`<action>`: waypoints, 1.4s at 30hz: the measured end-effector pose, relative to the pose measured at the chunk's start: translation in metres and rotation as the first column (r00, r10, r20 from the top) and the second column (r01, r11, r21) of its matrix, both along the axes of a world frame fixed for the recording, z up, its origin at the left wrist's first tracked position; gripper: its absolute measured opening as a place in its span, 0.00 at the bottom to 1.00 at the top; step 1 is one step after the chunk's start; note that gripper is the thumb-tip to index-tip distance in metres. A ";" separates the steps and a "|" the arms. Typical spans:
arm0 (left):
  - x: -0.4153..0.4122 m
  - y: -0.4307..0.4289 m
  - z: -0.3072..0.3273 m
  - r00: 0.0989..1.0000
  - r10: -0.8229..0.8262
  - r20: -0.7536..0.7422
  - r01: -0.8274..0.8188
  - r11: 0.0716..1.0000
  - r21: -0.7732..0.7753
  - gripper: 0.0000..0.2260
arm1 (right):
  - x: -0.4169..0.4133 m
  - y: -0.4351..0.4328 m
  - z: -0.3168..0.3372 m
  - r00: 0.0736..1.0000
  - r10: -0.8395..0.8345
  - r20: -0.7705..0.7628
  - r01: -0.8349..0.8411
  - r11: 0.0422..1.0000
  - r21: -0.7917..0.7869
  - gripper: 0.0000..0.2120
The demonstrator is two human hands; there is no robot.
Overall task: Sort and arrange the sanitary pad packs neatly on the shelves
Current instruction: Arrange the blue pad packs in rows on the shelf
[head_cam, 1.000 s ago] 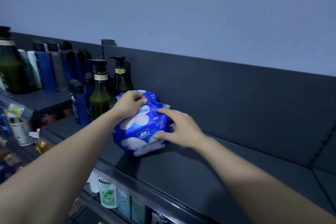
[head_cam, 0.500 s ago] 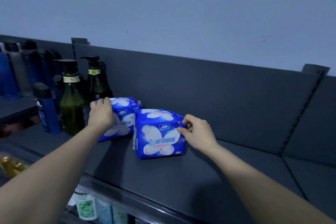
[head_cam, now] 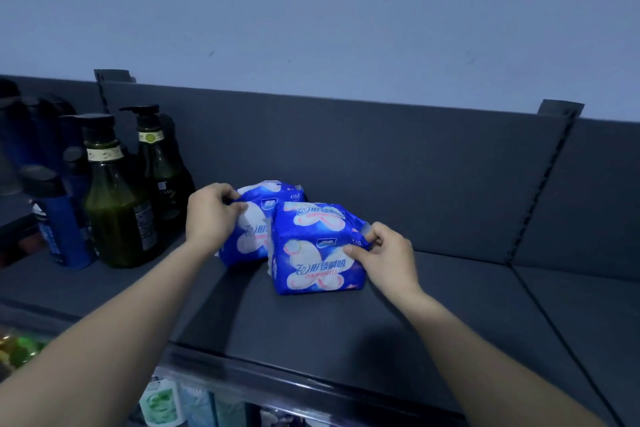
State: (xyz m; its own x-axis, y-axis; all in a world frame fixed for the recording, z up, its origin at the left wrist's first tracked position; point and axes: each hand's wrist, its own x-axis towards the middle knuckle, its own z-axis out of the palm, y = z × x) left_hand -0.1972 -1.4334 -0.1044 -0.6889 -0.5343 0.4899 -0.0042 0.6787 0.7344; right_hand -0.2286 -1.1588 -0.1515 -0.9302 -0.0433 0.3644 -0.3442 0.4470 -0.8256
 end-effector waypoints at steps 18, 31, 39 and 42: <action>-0.034 0.183 0.010 0.930 -0.351 -0.105 0.353 0.936 -0.004 0.06 | 0.068 0.195 0.026 0.812 -0.570 -0.125 0.580 0.813 0.060 0.21; 0.000 0.416 0.031 0.846 -0.519 -0.122 0.532 0.835 0.138 0.05 | 0.173 0.427 0.059 0.566 -0.805 -0.176 0.823 0.564 0.069 0.23; 0.033 0.569 0.036 0.773 -0.622 -0.125 0.633 0.741 0.224 0.04 | 0.242 0.564 0.063 0.455 -0.873 -0.175 0.890 0.454 0.051 0.22; 0.041 0.624 0.037 0.735 -0.668 -0.118 0.674 0.699 0.237 0.04 | 0.268 0.608 0.063 0.406 -0.897 -0.174 0.914 0.403 0.056 0.22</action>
State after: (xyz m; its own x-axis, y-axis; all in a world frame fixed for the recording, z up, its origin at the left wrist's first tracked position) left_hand -0.1564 -0.8097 -0.0673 -0.9036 -0.0379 0.4267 0.3985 0.2911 0.8698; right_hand 0.0389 -0.5511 -0.0886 -0.4097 0.7512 0.5175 0.2522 0.6385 -0.7271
